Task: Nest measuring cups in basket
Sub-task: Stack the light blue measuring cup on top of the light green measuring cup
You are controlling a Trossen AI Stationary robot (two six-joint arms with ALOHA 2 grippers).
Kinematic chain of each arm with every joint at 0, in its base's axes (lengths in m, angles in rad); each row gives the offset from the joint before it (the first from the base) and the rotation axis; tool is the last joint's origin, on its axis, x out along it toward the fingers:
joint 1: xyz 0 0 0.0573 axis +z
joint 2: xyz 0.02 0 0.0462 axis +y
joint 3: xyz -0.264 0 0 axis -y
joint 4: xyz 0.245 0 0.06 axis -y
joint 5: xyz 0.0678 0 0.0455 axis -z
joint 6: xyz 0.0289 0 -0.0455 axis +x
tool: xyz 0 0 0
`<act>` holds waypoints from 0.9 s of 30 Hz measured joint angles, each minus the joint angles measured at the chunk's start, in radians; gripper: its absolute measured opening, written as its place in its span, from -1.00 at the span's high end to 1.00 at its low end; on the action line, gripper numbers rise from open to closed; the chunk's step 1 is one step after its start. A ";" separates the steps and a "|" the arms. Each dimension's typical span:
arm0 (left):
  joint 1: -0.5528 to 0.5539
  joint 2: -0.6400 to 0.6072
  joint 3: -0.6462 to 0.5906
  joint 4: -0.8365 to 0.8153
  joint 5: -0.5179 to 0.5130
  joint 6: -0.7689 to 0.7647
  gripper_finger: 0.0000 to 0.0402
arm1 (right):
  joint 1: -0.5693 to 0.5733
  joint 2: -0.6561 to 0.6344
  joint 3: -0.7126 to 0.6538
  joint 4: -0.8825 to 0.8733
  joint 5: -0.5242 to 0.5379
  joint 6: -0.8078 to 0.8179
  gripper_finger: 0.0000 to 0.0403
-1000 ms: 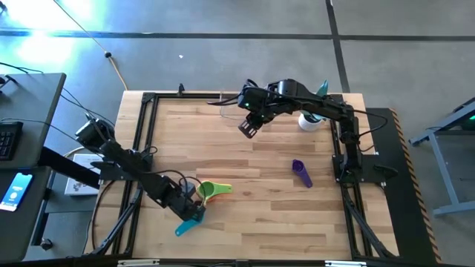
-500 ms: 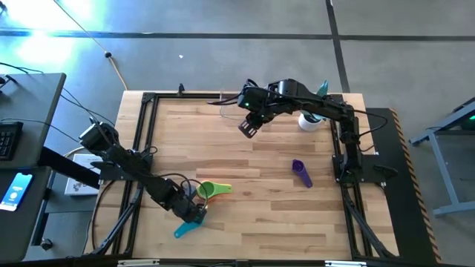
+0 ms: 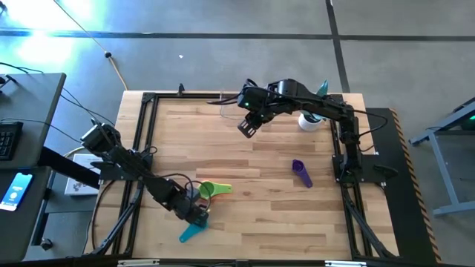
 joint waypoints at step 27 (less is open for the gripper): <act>0.005 -0.266 -0.001 -0.177 -0.084 0.210 0.48 | 0.128 0.000 0.000 -0.011 -0.015 0.216 0.52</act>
